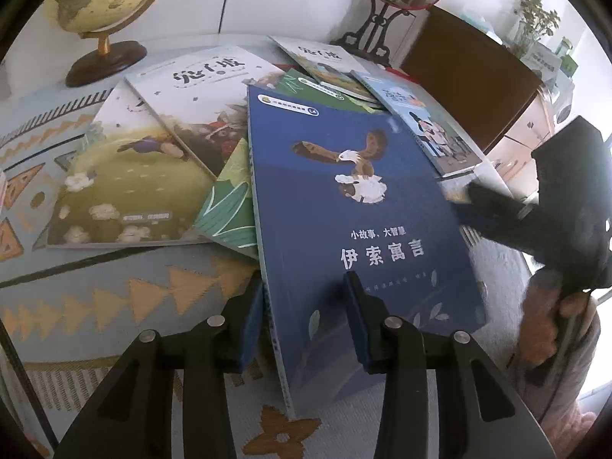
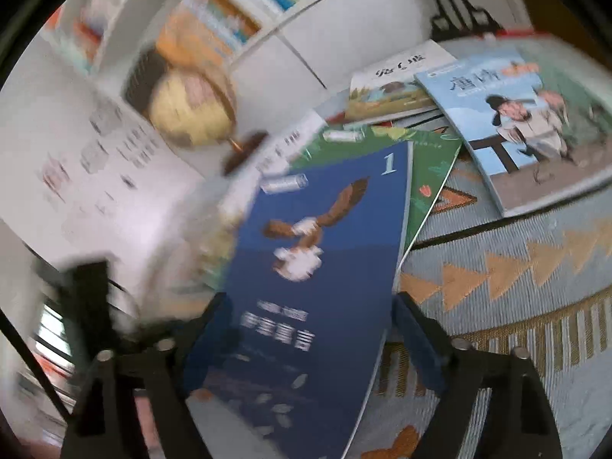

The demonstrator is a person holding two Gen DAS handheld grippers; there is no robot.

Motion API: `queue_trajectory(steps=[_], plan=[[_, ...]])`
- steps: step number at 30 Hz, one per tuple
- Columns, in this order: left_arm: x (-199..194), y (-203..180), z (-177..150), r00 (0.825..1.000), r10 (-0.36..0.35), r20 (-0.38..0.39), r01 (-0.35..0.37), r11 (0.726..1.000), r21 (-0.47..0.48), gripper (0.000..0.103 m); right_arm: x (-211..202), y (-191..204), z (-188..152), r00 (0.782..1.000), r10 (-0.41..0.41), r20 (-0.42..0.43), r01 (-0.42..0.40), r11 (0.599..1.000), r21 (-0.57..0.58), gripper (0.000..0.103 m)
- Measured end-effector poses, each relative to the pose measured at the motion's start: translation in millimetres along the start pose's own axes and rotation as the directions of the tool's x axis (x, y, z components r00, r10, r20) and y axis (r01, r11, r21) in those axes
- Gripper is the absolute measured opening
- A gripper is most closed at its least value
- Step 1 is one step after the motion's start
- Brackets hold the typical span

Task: Organize books

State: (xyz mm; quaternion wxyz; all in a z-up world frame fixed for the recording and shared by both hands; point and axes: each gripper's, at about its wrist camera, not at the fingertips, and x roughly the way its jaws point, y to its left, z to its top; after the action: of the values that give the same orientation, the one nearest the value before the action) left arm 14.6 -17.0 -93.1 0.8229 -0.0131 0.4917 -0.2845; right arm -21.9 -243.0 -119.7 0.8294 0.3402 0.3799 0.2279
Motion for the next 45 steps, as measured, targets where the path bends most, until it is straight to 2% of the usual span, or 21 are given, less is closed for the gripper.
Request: queue_trajectory(steps=[1,2,3,6,9,11,13,16,20,22,28,45], plan=[[-0.3,-1.1,-0.7,1.0,0.007,0.002,-0.007,1.0,0.006,0.037,-6.7,-2.3,2.4,0.998,0.064,0.006,-0.064,0.998,0.012,0.061],[0.2,-2.5,-1.1,1.0,0.014,0.003,-0.014,1.0,0.012,0.037,-8.1,-2.5,3.6,0.996,0.091,-0.006,-0.091,0.996,0.011,0.058],[0.5,-3.7,-1.3,1.0,0.019,0.005,-0.02,1.0,0.019,0.037,-5.5,-2.4,2.7,0.995,0.096,-0.039,-0.096,0.995,0.005,0.05],[0.7,-2.3,-1.4,1.0,0.014,0.006,-0.015,1.0,0.019,0.037,17.3,4.9,-7.7,0.989,-0.027,-0.147,0.019,0.998,-0.059,0.039],[0.4,1.8,-1.0,1.0,-0.011,0.001,0.011,1.0,-0.003,0.034,28.6,9.9,-12.1,0.979,-0.117,-0.169,0.1,0.989,-0.109,0.017],[-3.1,6.3,-0.3,0.996,-0.086,-0.009,0.085,0.995,-0.048,0.034,28.9,9.0,-11.3,0.979,-0.133,-0.153,0.117,0.987,-0.11,0.016],[-9.7,6.2,0.3,0.983,-0.182,0.008,0.182,0.981,-0.064,0.034,26.6,9.5,-9.7,0.977,-0.173,-0.124,0.157,0.979,-0.128,0.015],[-18.8,-5.5,0.5,0.973,-0.228,0.034,0.229,0.973,-0.03,0.034,27.6,7.0,-7.4,0.977,-0.178,-0.117,0.165,0.979,-0.119,0.015],[-12.5,-16.0,-3.0,0.995,-0.091,0.031,0.091,0.996,0.013,0.023,29.3,11.8,-7.6,0.976,-0.189,-0.108,0.172,0.974,-0.146,0.015],[-9.7,-15.5,-3.8,0.998,-0.057,0.028,0.057,0.998,0.014,0.019,26.7,12.1,-7.9,0.977,-0.188,-0.103,0.171,0.974,-0.149,0.015],[-15.7,-20.4,-4.4,0.997,0.02,0.071,-0.025,0.998,0.058,0.019,24.6,26.6,-14.2,0.977,-0.198,-0.077,0.176,0.957,-0.23,0.015],[-21.5,-20.6,-4.1,0.993,0.06,0.099,-0.067,0.996,0.066,0.019,26.9,34.6,-16.3,0.979,-0.195,-0.057,0.173,0.949,-0.262,0.015]])
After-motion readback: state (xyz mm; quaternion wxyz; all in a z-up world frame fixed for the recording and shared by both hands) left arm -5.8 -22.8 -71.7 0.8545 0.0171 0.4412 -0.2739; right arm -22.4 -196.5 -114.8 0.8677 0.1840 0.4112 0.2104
